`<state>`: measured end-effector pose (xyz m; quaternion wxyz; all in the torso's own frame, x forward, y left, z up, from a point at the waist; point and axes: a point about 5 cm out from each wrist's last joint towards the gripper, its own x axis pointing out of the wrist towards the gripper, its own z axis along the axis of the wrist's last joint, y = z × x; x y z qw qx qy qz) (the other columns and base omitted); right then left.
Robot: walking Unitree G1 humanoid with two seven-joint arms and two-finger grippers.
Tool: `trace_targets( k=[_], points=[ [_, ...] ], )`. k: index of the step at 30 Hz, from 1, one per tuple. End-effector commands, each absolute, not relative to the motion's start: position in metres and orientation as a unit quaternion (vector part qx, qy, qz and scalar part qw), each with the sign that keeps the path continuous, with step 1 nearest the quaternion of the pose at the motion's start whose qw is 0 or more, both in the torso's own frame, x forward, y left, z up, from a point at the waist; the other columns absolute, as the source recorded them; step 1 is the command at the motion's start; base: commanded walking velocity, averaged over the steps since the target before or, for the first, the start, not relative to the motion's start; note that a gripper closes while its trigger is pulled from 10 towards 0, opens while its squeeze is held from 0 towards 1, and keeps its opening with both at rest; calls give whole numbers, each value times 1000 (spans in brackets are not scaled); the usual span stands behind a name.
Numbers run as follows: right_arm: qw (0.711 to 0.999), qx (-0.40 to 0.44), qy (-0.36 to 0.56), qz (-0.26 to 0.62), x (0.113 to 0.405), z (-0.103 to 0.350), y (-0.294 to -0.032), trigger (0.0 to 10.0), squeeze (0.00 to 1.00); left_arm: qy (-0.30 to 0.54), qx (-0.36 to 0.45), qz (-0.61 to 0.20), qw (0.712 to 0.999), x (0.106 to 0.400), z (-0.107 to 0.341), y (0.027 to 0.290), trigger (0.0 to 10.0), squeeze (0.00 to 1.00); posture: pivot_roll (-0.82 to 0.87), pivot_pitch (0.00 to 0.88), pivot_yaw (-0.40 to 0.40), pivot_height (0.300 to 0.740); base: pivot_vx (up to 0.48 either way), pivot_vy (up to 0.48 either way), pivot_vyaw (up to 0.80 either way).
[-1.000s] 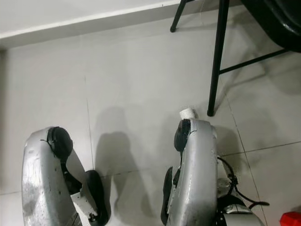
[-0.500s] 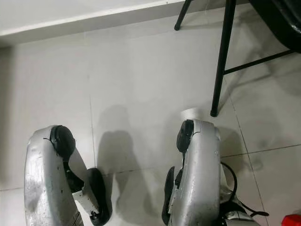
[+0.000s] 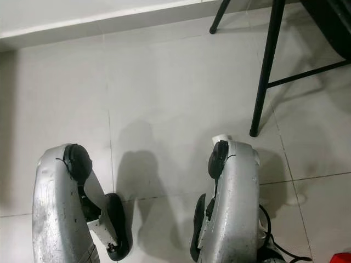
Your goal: Building children table
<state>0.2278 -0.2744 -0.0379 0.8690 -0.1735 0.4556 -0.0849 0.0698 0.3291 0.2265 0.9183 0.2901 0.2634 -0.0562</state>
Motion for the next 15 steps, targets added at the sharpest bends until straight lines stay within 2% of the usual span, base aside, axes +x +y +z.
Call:
trace_targets(
  k=[1, 3, 5, 7, 11, 13, 15],
  points=[
    [867, -155, 473, -14, 226, -60, -203, 0, 0, 281, 270, -47, 920, 67, 221, 335, 10000, 0, 317, 586, 250, 300, 0, 0, 0],
    [886, -162, 429, -63, 250, -43, -204, 0, 0, 273, 263, -51, 924, 72, 215, 332, 10000, 0, 286, 565, 237, 300, 0, 0, 0],
    [890, -164, 418, -74, 256, -38, -205, 0, 0, 271, 261, -52, 925, 73, 213, 331, 10000, 0, 280, 560, 235, 300, 0, 0, 0],
    [901, -187, 377, -110, 276, -20, -209, 0, 0, 258, 251, -54, 931, 80, 206, 328, 10000, 0, 243, 531, 205, 300, 0, 0, 0],
    [904, -198, 358, -125, 285, -11, -210, 0, 0, 252, 247, -55, 934, 83, 204, 326, 10000, 0, 243, 531, 205, 300, 0, 0, 0],
    [917, -222, 301, -137, 307, 14, -214, 0, 0, 239, 237, -51, 940, 89, 197, 325, 10000, 0, 193, 490, 162, 300, 0, 0, 0],
    [920, -232, 285, -133, 313, 21, -214, 0, 0, 235, 234, -50, 942, 91, 193, 324, 10000, 0, 186, 484, 156, 300, 0, 0, 0]
  ],
)
